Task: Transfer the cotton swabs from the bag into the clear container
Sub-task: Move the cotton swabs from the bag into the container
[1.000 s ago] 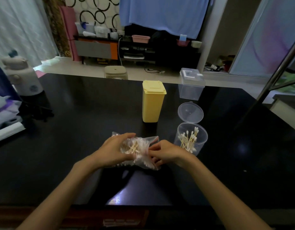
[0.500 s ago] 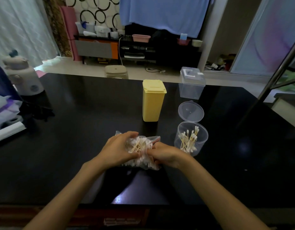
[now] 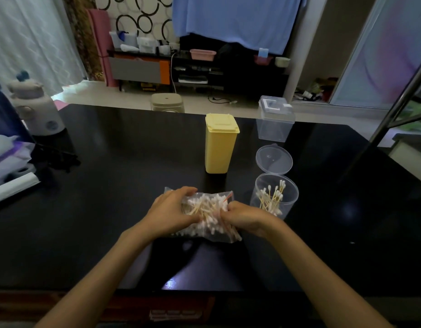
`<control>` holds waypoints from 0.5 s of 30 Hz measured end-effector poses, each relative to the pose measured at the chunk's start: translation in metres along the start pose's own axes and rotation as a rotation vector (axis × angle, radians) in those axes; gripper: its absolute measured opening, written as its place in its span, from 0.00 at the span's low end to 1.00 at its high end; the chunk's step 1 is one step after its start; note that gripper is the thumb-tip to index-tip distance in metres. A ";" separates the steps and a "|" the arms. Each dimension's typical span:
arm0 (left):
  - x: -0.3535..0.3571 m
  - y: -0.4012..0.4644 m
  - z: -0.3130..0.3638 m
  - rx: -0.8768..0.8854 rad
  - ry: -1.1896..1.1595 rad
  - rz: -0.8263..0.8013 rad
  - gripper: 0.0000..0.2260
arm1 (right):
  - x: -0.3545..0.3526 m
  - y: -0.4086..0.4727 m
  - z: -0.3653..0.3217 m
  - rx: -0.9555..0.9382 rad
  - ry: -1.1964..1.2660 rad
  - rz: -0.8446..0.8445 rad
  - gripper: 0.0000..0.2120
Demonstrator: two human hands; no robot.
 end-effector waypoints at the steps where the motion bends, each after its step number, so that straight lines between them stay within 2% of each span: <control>1: -0.001 -0.001 0.000 -0.015 -0.024 0.010 0.45 | 0.001 0.001 -0.001 -0.010 -0.028 0.012 0.12; 4: -0.004 -0.002 0.001 -0.041 -0.057 0.041 0.46 | 0.010 0.003 -0.004 -0.044 0.001 -0.034 0.10; 7: -0.005 -0.002 0.003 -0.064 -0.074 0.055 0.41 | 0.011 0.002 -0.006 -0.049 0.011 -0.075 0.10; 12: -0.004 -0.003 0.007 -0.061 -0.040 0.074 0.37 | 0.006 0.005 -0.001 -0.021 0.049 -0.037 0.09; 15: -0.005 -0.003 0.009 -0.061 0.018 0.125 0.34 | 0.006 0.009 0.002 -0.008 0.028 -0.010 0.14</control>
Point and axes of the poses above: each hand's wrist, its own y-axis towards the middle knuckle, its own x-axis out of the palm, z = x × y, the point moved 9 cm from there along y, towards the middle knuckle, and after that the axes turned 8 degrees about y, right-handed, at the moved point
